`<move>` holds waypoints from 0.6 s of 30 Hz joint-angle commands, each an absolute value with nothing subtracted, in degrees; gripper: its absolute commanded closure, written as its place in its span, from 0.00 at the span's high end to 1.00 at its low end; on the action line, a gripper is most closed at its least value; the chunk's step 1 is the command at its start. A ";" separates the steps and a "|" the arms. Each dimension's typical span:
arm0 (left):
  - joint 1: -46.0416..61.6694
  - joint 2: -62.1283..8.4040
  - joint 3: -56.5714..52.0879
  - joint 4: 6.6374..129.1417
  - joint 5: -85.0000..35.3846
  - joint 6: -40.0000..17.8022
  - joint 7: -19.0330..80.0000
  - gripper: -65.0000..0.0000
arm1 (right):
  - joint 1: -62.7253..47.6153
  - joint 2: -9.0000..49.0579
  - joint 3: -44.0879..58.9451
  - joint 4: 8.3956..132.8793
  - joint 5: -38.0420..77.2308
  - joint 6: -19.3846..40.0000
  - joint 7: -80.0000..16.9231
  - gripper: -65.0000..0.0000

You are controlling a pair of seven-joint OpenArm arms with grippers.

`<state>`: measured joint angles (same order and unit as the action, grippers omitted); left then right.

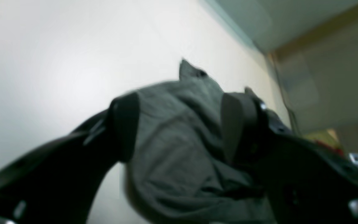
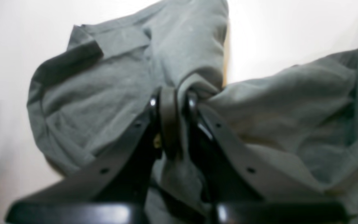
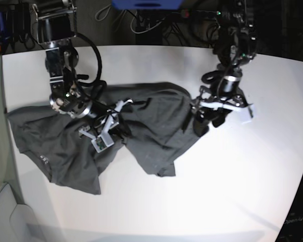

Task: Layout the t-shirt on the table in an organized manner, then fold the t-shirt properly
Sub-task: 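Release the left gripper's end and reach it down to the shirt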

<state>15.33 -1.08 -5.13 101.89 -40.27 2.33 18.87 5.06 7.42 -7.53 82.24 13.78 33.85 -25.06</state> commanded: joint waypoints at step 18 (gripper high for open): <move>4.18 -1.27 1.71 78.46 -40.48 1.89 17.27 0.19 | 6.37 7.60 -6.64 83.82 14.64 34.15 -23.25 0.35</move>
<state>4.95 -1.26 1.72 77.56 -40.14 2.72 18.13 5.06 7.40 -7.01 82.52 13.82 33.85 -24.86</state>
